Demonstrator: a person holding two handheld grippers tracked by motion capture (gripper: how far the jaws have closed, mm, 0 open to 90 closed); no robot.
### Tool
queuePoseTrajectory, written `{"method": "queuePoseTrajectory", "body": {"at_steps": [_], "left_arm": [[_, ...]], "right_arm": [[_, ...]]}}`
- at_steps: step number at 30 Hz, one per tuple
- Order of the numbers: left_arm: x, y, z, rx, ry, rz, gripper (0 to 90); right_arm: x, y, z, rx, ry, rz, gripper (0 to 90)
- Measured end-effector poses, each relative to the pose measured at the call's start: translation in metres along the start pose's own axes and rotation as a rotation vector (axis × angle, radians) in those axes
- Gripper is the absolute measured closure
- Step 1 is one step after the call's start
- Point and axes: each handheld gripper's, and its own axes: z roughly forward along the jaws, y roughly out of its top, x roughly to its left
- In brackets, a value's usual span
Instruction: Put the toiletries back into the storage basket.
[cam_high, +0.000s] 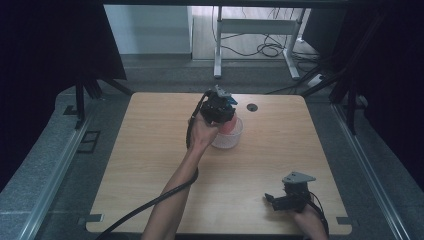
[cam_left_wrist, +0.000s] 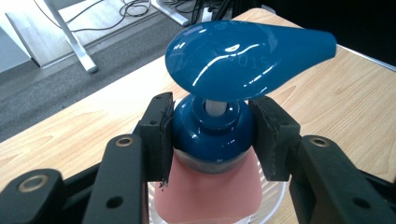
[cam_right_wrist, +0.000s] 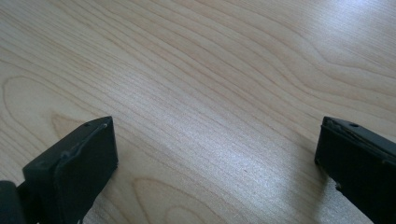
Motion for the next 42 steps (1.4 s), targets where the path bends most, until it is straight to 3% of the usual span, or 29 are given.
{"method": "queuePoseTrajectory", "body": {"at_steps": [25,32,42], "left_arm": [[-0.005,-0.029,0.027,0.027,0.007,-0.025,52.8],[-0.006,-0.034,0.031,0.044,0.012,-0.016,52.8],[0.0,-0.035,0.031,0.05,0.003,-0.054,52.1]], "right_arm": [[0.0,0.0,0.0,0.001,0.0,-0.003,0.0],[0.0,0.0,0.0,0.001,0.0,-0.003,0.0],[0.0,0.0,0.0,0.001,0.0,-0.003,0.0]]}}
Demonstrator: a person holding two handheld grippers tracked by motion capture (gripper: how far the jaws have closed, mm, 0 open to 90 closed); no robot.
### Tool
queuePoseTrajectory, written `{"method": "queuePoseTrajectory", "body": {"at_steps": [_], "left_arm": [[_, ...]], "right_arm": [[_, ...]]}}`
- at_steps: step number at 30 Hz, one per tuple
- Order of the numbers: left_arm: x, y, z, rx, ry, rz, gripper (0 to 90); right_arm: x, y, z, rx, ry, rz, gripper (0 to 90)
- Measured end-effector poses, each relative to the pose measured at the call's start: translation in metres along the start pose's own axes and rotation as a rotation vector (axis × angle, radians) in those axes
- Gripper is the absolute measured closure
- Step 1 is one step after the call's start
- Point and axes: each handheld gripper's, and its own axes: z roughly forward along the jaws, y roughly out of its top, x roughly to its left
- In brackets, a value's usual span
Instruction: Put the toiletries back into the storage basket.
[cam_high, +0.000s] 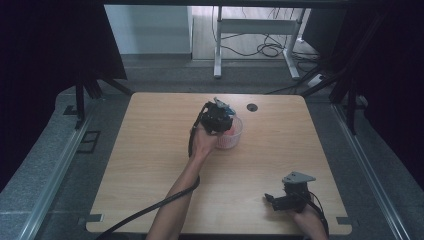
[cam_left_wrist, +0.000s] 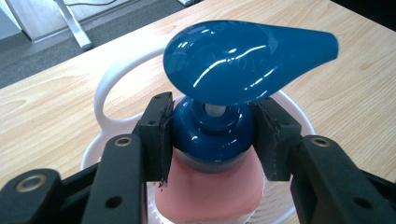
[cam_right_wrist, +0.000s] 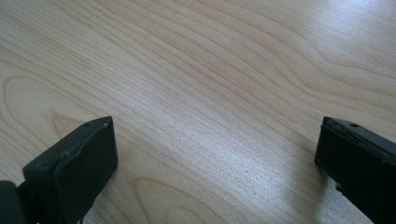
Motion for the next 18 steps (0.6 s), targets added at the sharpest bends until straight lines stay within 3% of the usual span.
{"method": "queuePoseTrajectory", "body": {"at_steps": [6,11,18], "left_arm": [[0.0009,-0.0018,-0.0002,-0.005,0.002,-0.005,51.2],[-0.0004,-0.0028,-0.0009,-0.007,0.02,0.021,44.1],[0.0006,-0.0039,-0.0045,-0.03,0.016,0.017,36.2]], "right_arm": [[0.0,0.0,0.0,0.0,0.0,0.0,0.0],[0.0,0.0,0.0,0.0,0.0,0.0,0.0],[0.0,0.0,0.0,0.0,0.001,-0.001,0.0]]}}
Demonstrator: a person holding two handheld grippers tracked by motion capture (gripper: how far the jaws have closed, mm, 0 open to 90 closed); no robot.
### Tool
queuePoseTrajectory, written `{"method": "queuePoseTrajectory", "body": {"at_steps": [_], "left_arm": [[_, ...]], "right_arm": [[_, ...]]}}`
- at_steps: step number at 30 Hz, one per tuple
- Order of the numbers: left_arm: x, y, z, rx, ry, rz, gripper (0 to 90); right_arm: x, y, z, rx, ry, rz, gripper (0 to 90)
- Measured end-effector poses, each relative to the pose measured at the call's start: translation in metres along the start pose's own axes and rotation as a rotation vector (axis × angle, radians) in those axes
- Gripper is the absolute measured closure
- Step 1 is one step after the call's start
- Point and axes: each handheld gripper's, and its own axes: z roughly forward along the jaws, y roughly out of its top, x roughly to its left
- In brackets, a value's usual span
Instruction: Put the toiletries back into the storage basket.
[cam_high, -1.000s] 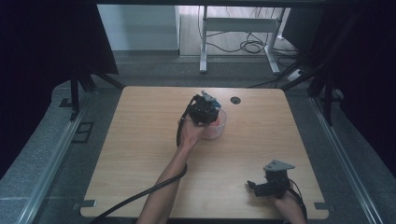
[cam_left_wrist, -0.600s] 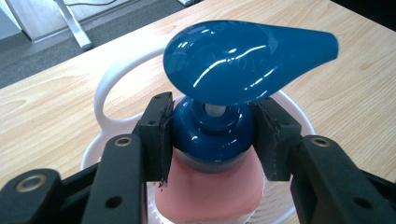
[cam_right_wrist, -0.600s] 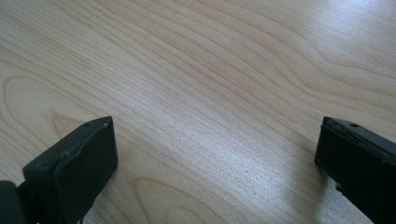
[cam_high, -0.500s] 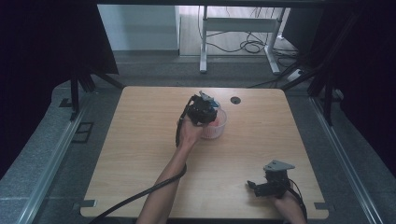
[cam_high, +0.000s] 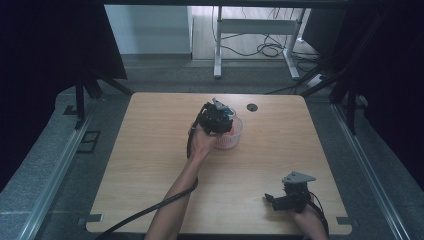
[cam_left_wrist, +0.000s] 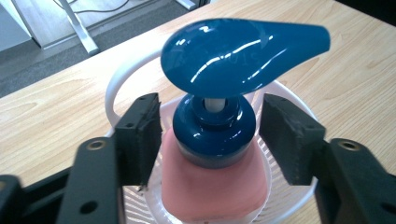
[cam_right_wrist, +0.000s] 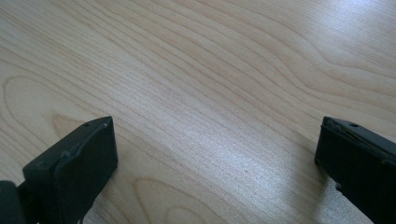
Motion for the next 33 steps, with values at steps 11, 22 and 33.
{"method": "queuePoseTrajectory", "body": {"at_steps": [11,22,33], "left_arm": [[0.005,0.002,-0.011,-0.018,-0.026,-0.028,18.2],[0.004,0.004,-0.025,-0.034,-0.051,-0.001,11.7],[0.003,0.005,-0.041,-0.044,-0.063,0.032,10.8]], "right_arm": [[0.0,0.0,0.0,0.0,0.0,0.0,0.0],[0.0,0.0,0.0,0.0,0.0,0.0,0.0],[0.0,0.0,0.0,0.0,0.001,0.0,0.0]]}}
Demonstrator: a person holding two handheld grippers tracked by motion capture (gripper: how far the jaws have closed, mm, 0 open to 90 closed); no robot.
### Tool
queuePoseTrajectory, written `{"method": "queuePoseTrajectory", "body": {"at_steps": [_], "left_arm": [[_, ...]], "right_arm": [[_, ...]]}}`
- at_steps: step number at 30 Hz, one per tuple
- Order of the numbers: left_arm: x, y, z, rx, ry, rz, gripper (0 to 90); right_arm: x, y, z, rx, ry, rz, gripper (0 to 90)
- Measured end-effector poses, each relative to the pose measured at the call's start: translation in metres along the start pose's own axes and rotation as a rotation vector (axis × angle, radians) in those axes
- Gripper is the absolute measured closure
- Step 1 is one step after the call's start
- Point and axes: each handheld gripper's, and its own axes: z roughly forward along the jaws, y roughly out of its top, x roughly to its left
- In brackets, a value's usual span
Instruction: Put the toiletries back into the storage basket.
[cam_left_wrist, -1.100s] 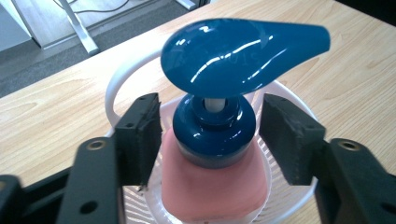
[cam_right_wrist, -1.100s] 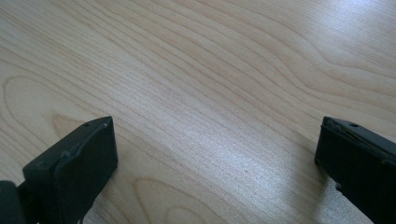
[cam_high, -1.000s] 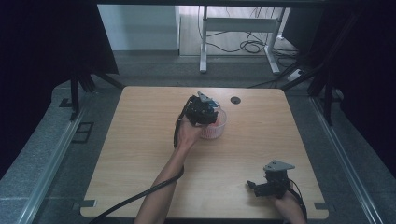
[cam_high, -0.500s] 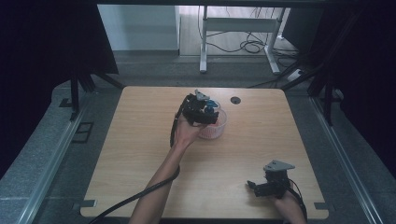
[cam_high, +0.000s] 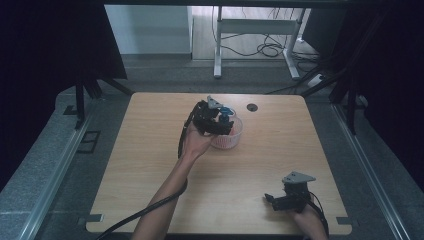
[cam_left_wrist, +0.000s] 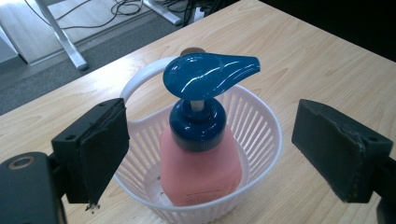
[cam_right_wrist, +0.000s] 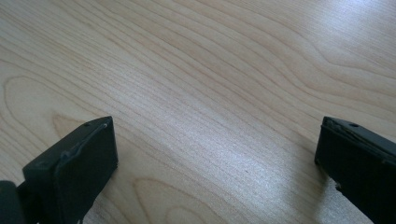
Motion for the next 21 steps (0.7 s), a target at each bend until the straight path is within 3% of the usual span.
{"method": "queuePoseTrajectory", "body": {"at_steps": [21], "left_arm": [[-0.006,-0.003,-0.025,-0.027,-0.031,0.03,10.9]], "right_arm": [[0.0,0.0,0.0,0.0,-0.001,0.0,0.0]]}}
